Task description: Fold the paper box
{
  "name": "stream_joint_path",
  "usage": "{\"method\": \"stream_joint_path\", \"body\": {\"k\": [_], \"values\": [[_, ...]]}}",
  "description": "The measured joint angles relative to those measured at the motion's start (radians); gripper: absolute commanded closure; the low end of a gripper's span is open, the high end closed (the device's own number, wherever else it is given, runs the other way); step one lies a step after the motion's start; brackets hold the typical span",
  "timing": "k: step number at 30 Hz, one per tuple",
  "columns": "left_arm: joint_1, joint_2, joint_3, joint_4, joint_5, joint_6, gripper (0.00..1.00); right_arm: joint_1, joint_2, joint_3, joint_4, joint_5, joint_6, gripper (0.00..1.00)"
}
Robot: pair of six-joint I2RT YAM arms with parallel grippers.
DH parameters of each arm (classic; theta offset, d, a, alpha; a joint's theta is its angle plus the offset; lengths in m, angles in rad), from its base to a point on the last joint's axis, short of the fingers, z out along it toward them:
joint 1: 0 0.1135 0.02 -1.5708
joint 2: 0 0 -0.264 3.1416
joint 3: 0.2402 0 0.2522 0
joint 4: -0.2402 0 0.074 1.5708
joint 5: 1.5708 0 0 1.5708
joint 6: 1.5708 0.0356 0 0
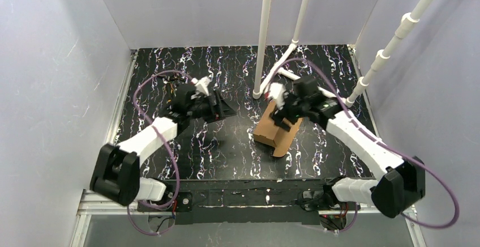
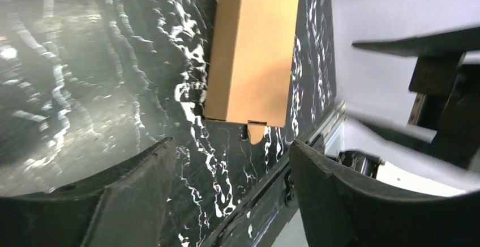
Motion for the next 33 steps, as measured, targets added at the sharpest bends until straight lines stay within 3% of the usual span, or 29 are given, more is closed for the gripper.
{"method": "stream_joint_path", "body": {"k": [2,4,6,10,20,26,33], "values": [[-0.059,0.095,0.091,-0.028,0.001,0.04,0.41,-0.159,-0.04,-0.047,0.062,-0.039,0.077,0.68],[-0.129,0.206,0.214,-0.085,-0.011,0.094,0.54,-0.343,-0.04,-0.092,0.143,-0.113,0.184,0.77],[-0.19,0.315,0.343,-0.128,-0.025,0.142,0.6,-0.495,0.002,-0.125,0.211,-0.174,0.274,0.8],[-0.272,0.471,0.52,-0.18,-0.051,0.204,0.66,-0.623,0.129,-0.143,0.262,-0.242,0.407,0.81],[-0.403,0.724,0.698,-0.231,-0.091,0.23,0.66,-0.676,0.209,-0.189,0.327,-0.326,0.536,0.78],[-0.415,0.755,0.746,-0.261,-0.101,0.228,0.66,-0.664,0.209,-0.189,0.361,-0.45,0.551,0.64],[-0.416,0.752,0.741,-0.261,-0.114,0.228,0.66,-0.547,0.324,-0.164,0.372,-0.427,0.533,0.65]]}}
